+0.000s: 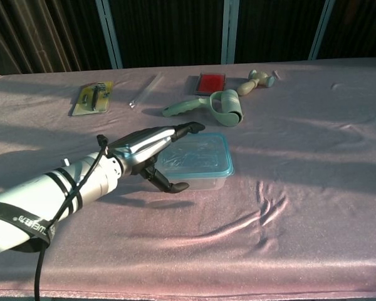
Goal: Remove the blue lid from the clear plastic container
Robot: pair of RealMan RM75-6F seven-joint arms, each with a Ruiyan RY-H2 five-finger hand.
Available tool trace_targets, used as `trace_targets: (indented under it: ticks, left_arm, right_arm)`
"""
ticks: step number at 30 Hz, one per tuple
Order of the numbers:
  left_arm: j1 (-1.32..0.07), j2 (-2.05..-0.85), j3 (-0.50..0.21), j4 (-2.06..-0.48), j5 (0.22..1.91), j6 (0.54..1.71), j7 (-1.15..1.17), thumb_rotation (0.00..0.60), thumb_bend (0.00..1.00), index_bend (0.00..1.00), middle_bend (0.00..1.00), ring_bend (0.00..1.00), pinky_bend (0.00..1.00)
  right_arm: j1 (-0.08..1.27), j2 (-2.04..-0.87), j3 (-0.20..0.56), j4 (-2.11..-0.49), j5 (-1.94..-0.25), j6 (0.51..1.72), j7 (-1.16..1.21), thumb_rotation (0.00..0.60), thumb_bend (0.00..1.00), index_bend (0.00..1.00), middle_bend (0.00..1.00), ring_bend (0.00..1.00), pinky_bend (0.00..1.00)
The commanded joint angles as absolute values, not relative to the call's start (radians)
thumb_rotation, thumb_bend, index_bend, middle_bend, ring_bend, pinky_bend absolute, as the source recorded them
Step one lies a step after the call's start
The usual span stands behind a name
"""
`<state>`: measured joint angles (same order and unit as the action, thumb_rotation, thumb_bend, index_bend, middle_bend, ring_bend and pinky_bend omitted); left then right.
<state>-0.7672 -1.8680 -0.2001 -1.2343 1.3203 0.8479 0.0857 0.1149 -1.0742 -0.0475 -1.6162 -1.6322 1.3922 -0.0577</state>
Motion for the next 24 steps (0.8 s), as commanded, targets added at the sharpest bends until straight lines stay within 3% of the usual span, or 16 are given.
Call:
trace_targets:
  ticks: [1,5,8,15,20,24]
  left_arm:
    - [-0.770,-1.880,-0.200,-1.226,1.314,0.851,0.075,0.600,0.26,0.00,0.35,0.25,0.24]
    - [-0.771,-1.901,-0.188,-1.203,1.334,0.874,0.048,0.600,0.27,0.00,0.49,0.39,0.39]
    - [-0.771,-1.917,-0.181,-1.189,1.335,0.880,0.039,0.600,0.27,0.00,0.54,0.43,0.44]
    - [-0.772,-1.937,-0.170,-1.171,1.338,0.884,0.032,0.600,0.27,0.00,0.56,0.44,0.45]
    - [-0.774,-1.954,-0.157,-1.159,1.345,0.885,0.021,0.600,0.28,0.00,0.57,0.45,0.46]
    - [-0.774,-1.947,-0.152,-1.174,1.355,0.891,0.014,0.600,0.28,0.00,0.57,0.45,0.46]
  right_arm:
    - [0.119,-1.085,-0.050,-1.615,-1.646,1.391,-0.073,0.600,0.16,0.00,0.00,0.00,0.00]
    - [0.153,-1.125,-0.060,-1.596,-1.721,1.371,-0.123,0.600,0.16,0.00,0.00,0.00,0.00]
    - [0.194,-1.169,-0.065,-1.579,-1.776,1.334,-0.146,0.600,0.16,0.05,0.00,0.00,0.00]
    - [0.260,-1.250,-0.061,-1.546,-1.840,1.280,-0.171,0.600,0.21,0.24,0.00,0.00,0.00]
    - [0.386,-1.430,-0.026,-1.442,-1.912,1.203,-0.124,0.600,0.34,0.42,0.00,0.00,0.00]
    - [0.429,-1.540,-0.005,-1.318,-1.937,1.253,-0.052,0.600,0.42,0.48,0.00,0.00,0.00]
